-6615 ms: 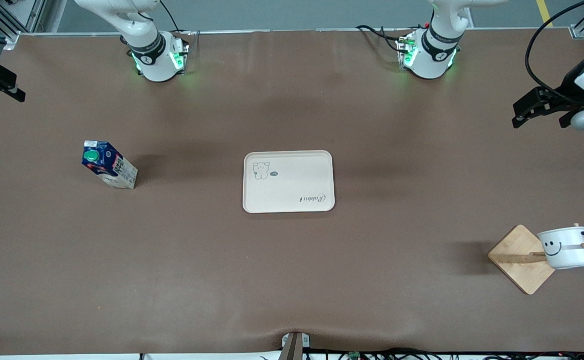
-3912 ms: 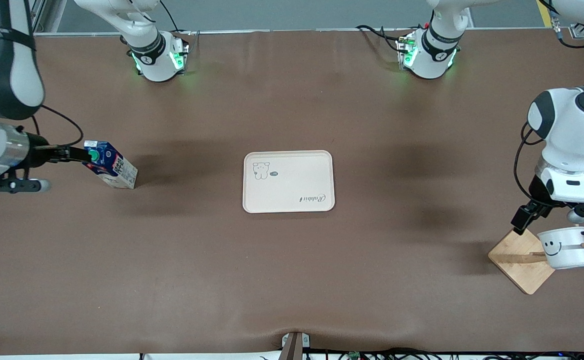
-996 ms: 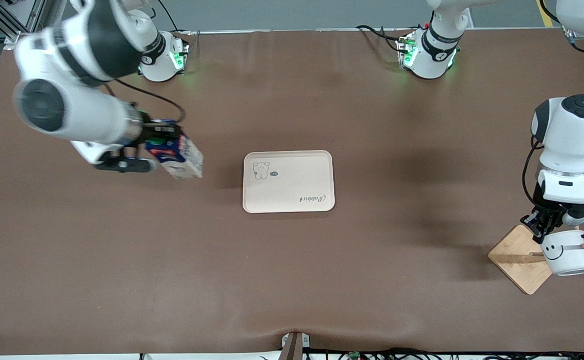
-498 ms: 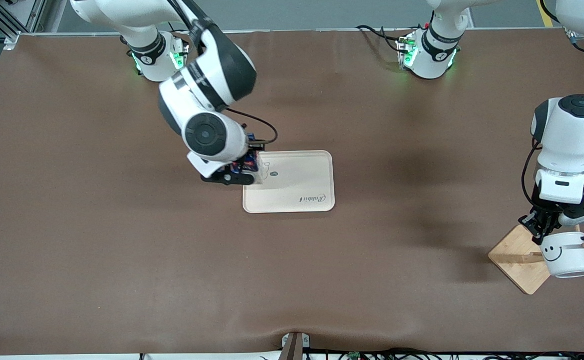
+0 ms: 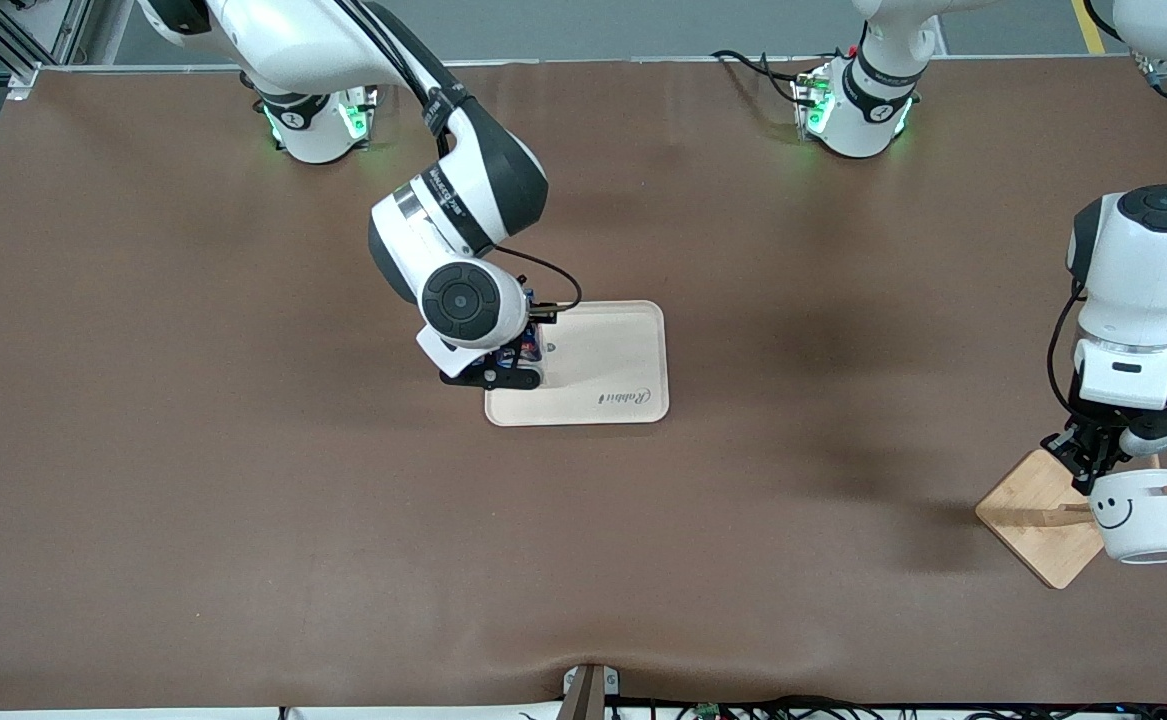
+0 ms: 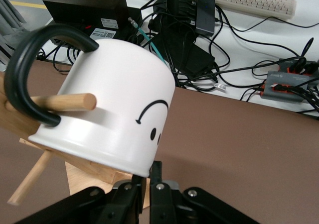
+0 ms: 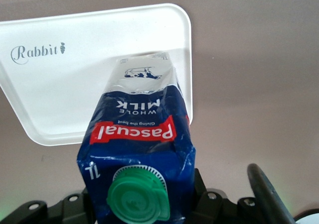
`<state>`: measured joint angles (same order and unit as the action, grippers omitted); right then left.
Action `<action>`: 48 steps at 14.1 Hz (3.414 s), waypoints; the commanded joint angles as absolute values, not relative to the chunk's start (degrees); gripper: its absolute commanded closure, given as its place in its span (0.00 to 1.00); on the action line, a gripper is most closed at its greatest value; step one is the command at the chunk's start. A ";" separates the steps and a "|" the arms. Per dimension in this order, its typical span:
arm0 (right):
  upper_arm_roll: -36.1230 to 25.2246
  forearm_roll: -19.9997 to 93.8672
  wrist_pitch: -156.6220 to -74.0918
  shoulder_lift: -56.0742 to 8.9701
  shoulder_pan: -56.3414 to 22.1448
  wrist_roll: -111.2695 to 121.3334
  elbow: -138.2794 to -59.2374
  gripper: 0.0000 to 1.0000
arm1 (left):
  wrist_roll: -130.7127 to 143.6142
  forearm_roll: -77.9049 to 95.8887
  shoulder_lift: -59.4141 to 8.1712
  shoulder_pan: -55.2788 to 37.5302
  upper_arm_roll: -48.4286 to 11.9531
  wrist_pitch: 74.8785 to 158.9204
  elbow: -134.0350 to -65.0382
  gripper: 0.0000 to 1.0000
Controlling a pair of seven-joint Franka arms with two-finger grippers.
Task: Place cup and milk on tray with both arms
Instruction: 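Carry the milk carton with the right gripper over the white tray, then lower the carton onto the tray while the left gripper lifts the mug, then carry the mug with the left gripper and lower it onto the tray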
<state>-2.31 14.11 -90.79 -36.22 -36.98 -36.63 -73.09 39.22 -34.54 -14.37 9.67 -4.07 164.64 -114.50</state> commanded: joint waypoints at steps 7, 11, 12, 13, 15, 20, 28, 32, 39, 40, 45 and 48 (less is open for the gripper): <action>-2.64 15.47 -90.44 -39.02 -38.41 -37.70 -73.39 0.49 | 40.78 -34.19 -7.82 9.40 -10.53 149.78 -114.00 1.00; -2.72 15.38 -91.15 -38.94 -38.33 -37.09 -73.04 0.00 | 45.95 -31.73 -7.82 9.32 -18.70 135.93 -109.00 1.00; -2.72 15.38 -90.88 -38.41 -37.97 -37.09 -72.69 0.00 | 47.97 -31.12 -8.26 9.32 -21.07 131.79 -107.16 1.00; -2.72 15.29 -89.75 -37.71 -37.45 -37.09 -72.60 0.00 | 50.34 -29.20 -8.52 9.14 -23.01 129.31 -106.09 1.00; -2.55 15.21 -86.07 -36.65 -35.08 -37.09 -69.46 0.00 | 54.03 -24.11 -9.23 9.14 -26.09 126.92 -104.86 1.00; -3.08 14.59 -76.04 -32.28 -28.14 -36.65 -60.74 0.00 | 57.64 -18.13 -13.69 2.23 -29.62 117.89 -99.69 1.00; -3.78 4.96 -71.02 -19.35 -13.01 -31.13 -62.13 0.00 | 69.69 -8.36 -29.08 -13.09 -29.62 107.75 -85.25 1.00; -3.87 -0.70 -80.81 -6.54 -6.00 -21.05 -83.78 0.00 | 69.87 0.24 -35.32 -15.46 -29.53 107.75 -82.54 1.00; -4.57 -0.70 -95.45 5.37 -0.44 -4.05 -101.02 0.00 | 69.78 9.22 -41.74 -17.66 -29.44 107.75 -80.24 1.00; -4.40 -0.70 -92.84 4.67 -0.87 -4.22 -97.85 0.00 | 69.79 10.10 -42.10 -18.10 -29.27 107.58 -80.24 1.00; -4.22 -0.70 -83.86 2.99 -1.23 -3.60 -90.97 0.00 | 69.26 9.85 -45.88 -18.11 -29.09 103.90 -80.33 1.00; -4.31 -0.79 -84.46 2.46 -0.97 -3.52 -89.30 0.00 | 69.52 10.11 -46.84 -18.19 -29.09 103.36 -80.24 1.00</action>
<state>-4.33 -0.19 -85.38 3.94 -1.41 -4.35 -92.16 69.19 9.17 -45.84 -17.69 -29.28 105.38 -82.40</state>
